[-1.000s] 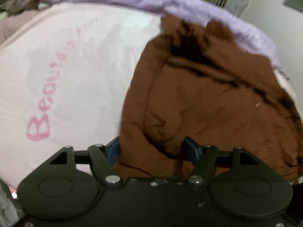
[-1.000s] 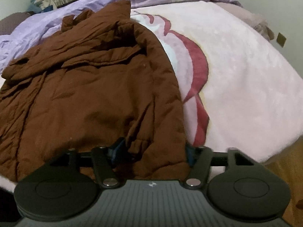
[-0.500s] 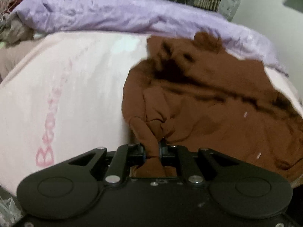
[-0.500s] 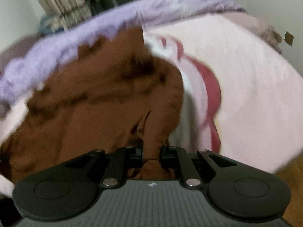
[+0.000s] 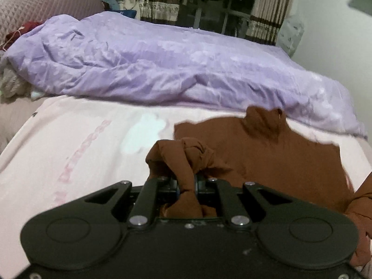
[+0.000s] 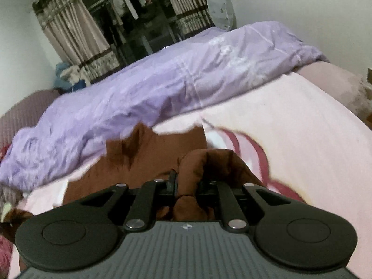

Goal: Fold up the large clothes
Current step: 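Lift the brown jacket by its hem with both grippers, shaking it out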

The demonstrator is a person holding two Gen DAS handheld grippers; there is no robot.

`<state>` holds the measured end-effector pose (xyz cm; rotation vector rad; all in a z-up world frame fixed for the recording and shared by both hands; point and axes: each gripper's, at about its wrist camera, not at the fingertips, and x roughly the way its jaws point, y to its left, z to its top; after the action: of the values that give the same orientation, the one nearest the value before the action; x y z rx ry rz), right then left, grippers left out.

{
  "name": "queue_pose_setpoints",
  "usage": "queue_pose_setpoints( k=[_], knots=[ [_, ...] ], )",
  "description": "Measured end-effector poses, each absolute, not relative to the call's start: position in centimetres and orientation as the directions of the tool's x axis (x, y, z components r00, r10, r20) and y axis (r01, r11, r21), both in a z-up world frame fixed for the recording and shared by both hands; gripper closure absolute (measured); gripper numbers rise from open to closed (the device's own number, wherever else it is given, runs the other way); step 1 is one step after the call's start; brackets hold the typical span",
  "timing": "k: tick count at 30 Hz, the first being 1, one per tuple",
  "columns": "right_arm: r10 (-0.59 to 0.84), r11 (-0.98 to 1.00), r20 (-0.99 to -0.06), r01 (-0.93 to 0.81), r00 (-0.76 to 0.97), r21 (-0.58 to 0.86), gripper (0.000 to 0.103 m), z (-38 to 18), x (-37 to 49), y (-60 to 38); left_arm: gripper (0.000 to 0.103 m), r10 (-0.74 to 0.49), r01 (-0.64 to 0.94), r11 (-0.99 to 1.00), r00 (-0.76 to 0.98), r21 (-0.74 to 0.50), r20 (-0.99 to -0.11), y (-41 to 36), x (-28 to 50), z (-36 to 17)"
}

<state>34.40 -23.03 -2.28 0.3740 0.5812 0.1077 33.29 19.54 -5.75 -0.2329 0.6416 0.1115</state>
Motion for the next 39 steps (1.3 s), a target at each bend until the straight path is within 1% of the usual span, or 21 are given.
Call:
queue_pose_setpoints(
  k=[3,7,10,11,12,13,14,16,18,19,20,21,23,24,25,28,32,35,37,38,39],
  knots=[
    [0.217,0.907,-0.5,0.016,0.838,0.421,0.09,-1.8,38.2,-23.3,0.095,0.032,-0.191,0.962,0.791,-0.196,-0.611,19.7,37.8,-5.1],
    [0.206,0.897,-0.501,0.042,0.841,0.439,0.09,-2.3,43.4,-23.1,0.095,0.053,-0.203,0.964,0.777,-0.171,-0.627,19.8,43.9,-5.4],
    [0.186,0.904,-0.499,0.051,0.846,0.424,0.088,-3.5,46.8,-22.7,0.092,0.057,-0.185,0.973,0.771,-0.137,-0.635,20.2,47.6,-6.8],
    [0.177,0.908,-0.507,0.059,0.843,0.415,0.086,-4.2,47.9,-22.5,0.088,0.047,-0.171,0.976,0.762,-0.131,-0.645,20.3,48.7,-7.6],
    [0.174,0.91,-0.519,0.065,0.837,0.409,0.082,-4.9,48.9,-22.3,0.086,0.043,-0.17,0.977,0.756,-0.132,-0.653,20.5,49.4,-8.1],
    [0.18,0.91,-0.531,0.065,0.828,0.409,0.072,-5.8,50.0,-22.2,0.085,0.033,-0.173,0.974,0.748,-0.147,-0.663,20.9,50.0,-8.8],
    [0.193,0.907,-0.543,0.062,0.817,0.416,0.069,-6.5,50.8,-22.1,0.082,0.026,-0.177,0.971,0.741,-0.158,-0.671,21.2,50.4,-9.3],
    [0.204,0.895,-0.563,0.08,0.801,0.439,0.061,-7.5,51.9,-22.5,0.073,0.009,-0.173,0.968,0.749,-0.182,-0.663,21.8,50.4,-9.5],
    [0.248,0.872,-0.539,0.057,0.805,0.487,0.054,-7.7,52.1,-23.3,0.046,-0.024,-0.148,0.965,0.774,-0.217,-0.633,22.7,50.0,-9.0],
    [0.277,0.848,-0.506,0.04,0.817,0.529,0.047,-7.6,51.7,-24.0,0.041,-0.03,-0.147,0.96,0.793,-0.238,-0.609,23.3,49.6,-8.6],
    [0.295,0.828,-0.48,0.029,0.826,0.56,0.044,-7.4,51.3,-24.6,0.032,-0.02,-0.156,0.956,0.81,-0.249,-0.586,23.8,49.2,-8.0],
    [0.307,0.814,-0.457,0.018,0.835,0.581,0.04,-7.2,50.9,-25.0,0.027,0.006,-0.174,0.953,0.828,-0.247,-0.561,24.2,48.6,-7.4],
    [0.313,0.81,-0.403,-0.02,0.86,0.586,0.034,-6.1,49.7,-25.6,0.026,0.039,-0.192,0.949,0.86,-0.252,-0.509,25.1,47.0,-6.1],
    [0.299,0.821,-0.377,-0.035,0.877,0.57,0.027,-5.3,48.8,-25.9,0.025,0.03,-0.183,0.947,0.868,-0.263,-0.496,25.5,46.4,-5.7],
    [0.286,0.828,-0.348,-0.047,0.893,0.559,0.019,-4.8,48.5,-25.9,0.025,0.015,-0.168,0.948,0.871,-0.27,-0.492,25.7,45.9,-5.6],
    [0.291,0.828,-0.287,-0.09,0.913,0.553,0.01,-3.4,46.7,-26.7,0.024,0.002,-0.127,0.97,0.856,-0.208,-0.517,25.1,44.7,-6.4],
    [0.271,0.91,-0.357,-0.117,0.894,0.397,0.004,-3.8,46.2,-25.7,0.024,0.042,-0.104,0.992,0.814,-0.075,-0.579,24.0,44.4,-9.7],
    [0.21,0.956,-0.478,-0.077,0.853,0.282,0.004,-6.0,47.2,-24.4,0.024,0.031,-0.117,0.989,0.753,-0.087,-0.657,24.2,45.5,-12.6],
    [0.197,0.968,-0.543,-0.076,0.816,0.238,0.004,-7.7,48.4,-23.6,0.024,0.011,-0.116,0.987,0.734,-0.109,-0.679,24.3,46.3,-14.0],
    [0.191,0.973,-0.565,-0.079,0.803,0.216,0.004,-8.4,48.8,-23.1,0.039,0.001,-0.109,0.987,0.734,-0.117,-0.679,24.3,46.4,-14.5],
    [0.176,0.979,-0.585,-0.077,0.791,0.191,0.022,-9.1,49.3,-22.6,0.093,-0.005,-0.104,0.987,0.736,-0.121,-0.677,24.2,46.5,-14.8]
  ],
)
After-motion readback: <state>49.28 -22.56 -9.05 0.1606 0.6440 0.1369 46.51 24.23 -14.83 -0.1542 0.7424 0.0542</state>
